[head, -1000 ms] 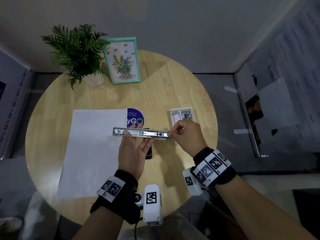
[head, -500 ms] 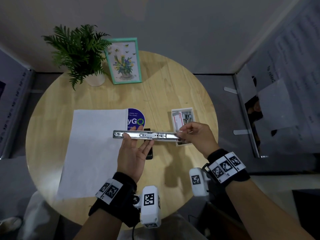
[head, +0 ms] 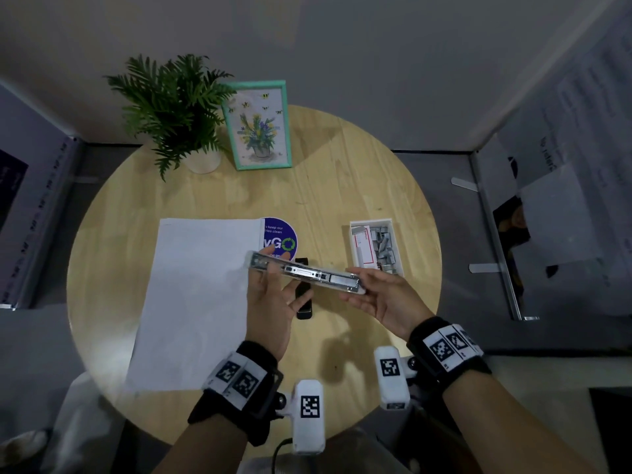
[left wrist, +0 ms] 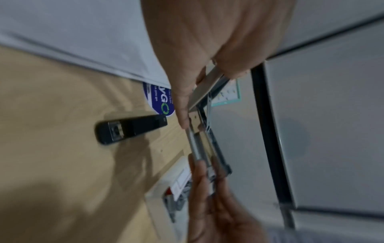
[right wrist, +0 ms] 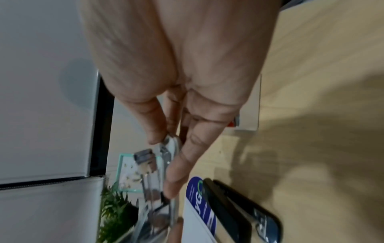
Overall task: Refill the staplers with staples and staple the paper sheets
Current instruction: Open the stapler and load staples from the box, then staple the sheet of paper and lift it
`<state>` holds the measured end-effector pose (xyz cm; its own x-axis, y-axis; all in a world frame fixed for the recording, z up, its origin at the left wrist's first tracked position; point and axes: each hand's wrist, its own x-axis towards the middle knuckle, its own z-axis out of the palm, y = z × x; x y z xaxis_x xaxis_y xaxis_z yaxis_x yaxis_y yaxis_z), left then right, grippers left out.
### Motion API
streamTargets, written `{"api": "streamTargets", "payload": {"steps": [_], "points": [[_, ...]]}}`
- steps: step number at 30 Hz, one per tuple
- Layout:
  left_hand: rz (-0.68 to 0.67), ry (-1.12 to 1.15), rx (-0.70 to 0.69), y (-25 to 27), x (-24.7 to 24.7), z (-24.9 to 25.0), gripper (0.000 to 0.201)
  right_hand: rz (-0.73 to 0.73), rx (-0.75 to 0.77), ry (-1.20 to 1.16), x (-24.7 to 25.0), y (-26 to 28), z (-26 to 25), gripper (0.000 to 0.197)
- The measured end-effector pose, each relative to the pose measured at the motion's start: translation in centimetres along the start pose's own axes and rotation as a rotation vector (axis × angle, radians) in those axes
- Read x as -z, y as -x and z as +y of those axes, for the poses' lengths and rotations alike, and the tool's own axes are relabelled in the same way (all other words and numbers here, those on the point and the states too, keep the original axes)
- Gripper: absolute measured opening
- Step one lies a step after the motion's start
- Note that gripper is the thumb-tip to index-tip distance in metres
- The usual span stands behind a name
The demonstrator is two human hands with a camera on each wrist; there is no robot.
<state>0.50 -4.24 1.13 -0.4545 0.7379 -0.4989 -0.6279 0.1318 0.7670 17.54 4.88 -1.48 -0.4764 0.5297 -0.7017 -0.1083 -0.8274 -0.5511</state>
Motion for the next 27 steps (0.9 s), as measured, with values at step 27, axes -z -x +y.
{"api": "streamTargets", "payload": {"steps": [27], "points": [[0.266, -1.179, -0.011, -13.1, 20.6, 9.9, 0.038, 0.174, -0.016, 0.679, -17.8, -6.2, 12.1, 0.030]]}}
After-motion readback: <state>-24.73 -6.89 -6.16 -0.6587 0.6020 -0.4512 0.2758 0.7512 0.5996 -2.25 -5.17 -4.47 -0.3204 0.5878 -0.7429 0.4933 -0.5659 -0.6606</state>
